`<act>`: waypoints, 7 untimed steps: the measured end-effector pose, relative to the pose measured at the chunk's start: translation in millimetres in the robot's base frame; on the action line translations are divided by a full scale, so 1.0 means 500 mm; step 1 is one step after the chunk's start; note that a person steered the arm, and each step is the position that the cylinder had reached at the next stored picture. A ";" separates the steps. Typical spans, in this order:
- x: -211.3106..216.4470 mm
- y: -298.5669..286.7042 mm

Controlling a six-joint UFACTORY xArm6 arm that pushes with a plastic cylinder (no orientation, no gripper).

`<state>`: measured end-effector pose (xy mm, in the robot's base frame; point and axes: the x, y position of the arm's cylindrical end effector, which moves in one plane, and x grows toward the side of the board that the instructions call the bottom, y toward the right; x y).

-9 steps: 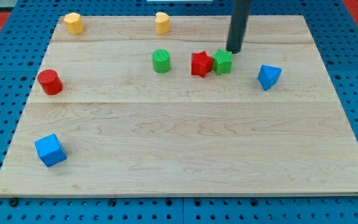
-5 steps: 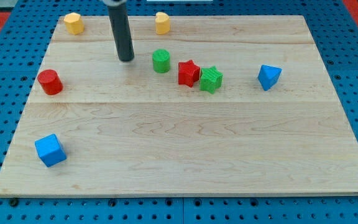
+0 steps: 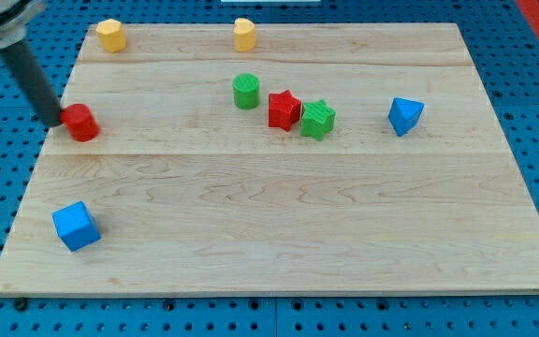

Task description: Push the red circle to the bottom left of the yellow heart

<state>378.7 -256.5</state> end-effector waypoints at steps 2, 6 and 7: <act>0.093 -0.076; -0.072 0.179; -0.133 0.318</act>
